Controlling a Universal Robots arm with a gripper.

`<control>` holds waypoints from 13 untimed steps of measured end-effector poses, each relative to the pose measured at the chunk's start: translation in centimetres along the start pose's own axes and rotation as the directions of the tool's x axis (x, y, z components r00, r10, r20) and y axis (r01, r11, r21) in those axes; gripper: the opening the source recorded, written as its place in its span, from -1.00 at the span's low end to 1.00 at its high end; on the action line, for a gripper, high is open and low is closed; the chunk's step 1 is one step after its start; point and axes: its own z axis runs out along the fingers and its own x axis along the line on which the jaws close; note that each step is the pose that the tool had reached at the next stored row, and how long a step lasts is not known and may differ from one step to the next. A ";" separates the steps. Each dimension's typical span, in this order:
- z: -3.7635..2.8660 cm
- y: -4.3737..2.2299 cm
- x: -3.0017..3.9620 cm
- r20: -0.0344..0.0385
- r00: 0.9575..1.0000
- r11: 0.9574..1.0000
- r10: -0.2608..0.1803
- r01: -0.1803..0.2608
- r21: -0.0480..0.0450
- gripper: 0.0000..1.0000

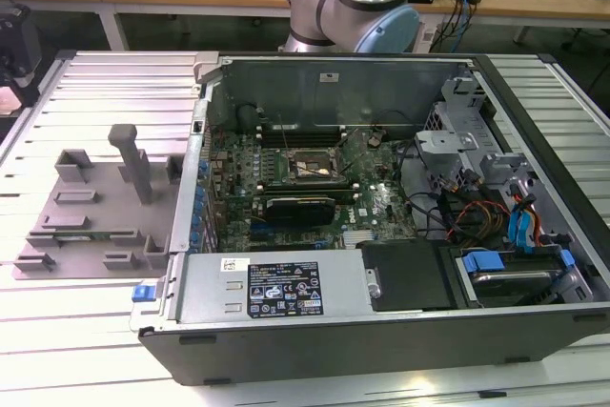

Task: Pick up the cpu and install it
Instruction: 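Pick up the cpu and move it towards the insertion slot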

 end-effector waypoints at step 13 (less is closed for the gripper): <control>0.05 0.01 -1.52 0.000 1.000 1.000 0.000 0.000 0.000 0.08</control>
